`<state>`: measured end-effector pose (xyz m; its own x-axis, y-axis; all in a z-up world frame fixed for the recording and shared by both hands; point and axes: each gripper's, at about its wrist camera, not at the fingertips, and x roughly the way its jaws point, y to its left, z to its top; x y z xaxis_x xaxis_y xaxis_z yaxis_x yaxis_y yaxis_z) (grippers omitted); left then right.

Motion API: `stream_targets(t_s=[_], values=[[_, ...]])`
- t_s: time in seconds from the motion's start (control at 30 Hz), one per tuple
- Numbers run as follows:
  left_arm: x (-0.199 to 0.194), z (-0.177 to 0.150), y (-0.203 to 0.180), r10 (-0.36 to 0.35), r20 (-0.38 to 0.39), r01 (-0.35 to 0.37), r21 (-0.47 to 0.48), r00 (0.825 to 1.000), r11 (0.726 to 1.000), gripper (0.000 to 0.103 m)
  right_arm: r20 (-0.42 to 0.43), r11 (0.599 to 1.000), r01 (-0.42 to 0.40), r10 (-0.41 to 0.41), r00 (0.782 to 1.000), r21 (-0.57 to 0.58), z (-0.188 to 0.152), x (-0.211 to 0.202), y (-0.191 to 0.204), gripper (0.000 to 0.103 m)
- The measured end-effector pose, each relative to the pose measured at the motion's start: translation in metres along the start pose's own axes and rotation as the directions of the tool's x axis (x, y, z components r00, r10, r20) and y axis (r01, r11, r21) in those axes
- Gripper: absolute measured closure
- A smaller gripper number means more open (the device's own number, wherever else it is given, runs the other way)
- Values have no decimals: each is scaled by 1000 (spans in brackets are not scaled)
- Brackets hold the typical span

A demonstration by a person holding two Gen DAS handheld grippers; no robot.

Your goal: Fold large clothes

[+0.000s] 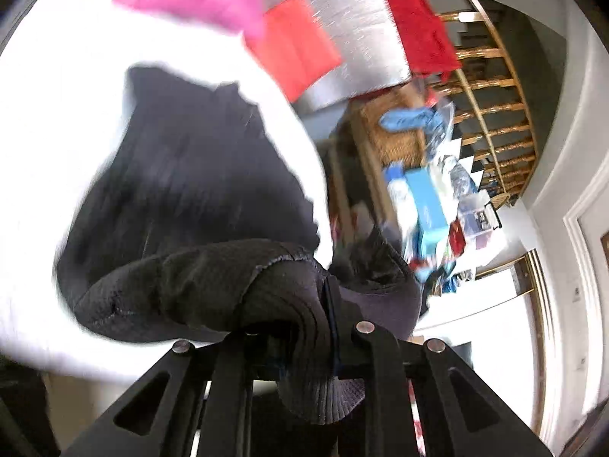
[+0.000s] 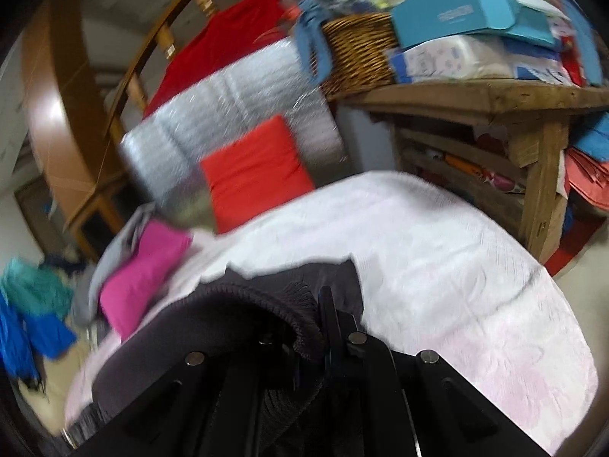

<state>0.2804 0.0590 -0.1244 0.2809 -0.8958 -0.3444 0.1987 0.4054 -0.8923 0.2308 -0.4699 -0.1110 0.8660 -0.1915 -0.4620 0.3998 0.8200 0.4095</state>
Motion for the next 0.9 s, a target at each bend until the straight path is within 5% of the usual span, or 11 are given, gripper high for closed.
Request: stream_targets(t_s=[0.13,0.33,0.5,0.6,0.67,0.77,0.83,0.9], values=[[47,102,-14,21,24,-22,35,999,999,86,33,994,24,-28,999,102,40,52,-5,95],[158,223,48,119,13,-117,-82,993,990,86,-64,979,87,-77,995,186,70,183,-6,95],[208,254,112,208,-19,-208,-150,978,967,86,-150,966,193,-168,974,172,49,277,-5,95],[219,257,150,185,-40,-189,-213,982,959,84,-259,955,217,-162,952,201,33,323,-23,93],[218,250,175,105,-33,-110,-276,994,955,83,-353,940,188,-80,932,284,25,344,-40,91],[207,235,174,43,1,-41,-282,999,959,80,-370,874,18,188,910,486,26,347,-71,87],[195,224,168,30,38,-19,-263,999,965,67,-384,784,-61,369,847,618,28,347,-90,83],[175,208,159,13,111,14,-243,994,970,42,-354,720,-168,514,781,674,30,335,-98,74]])
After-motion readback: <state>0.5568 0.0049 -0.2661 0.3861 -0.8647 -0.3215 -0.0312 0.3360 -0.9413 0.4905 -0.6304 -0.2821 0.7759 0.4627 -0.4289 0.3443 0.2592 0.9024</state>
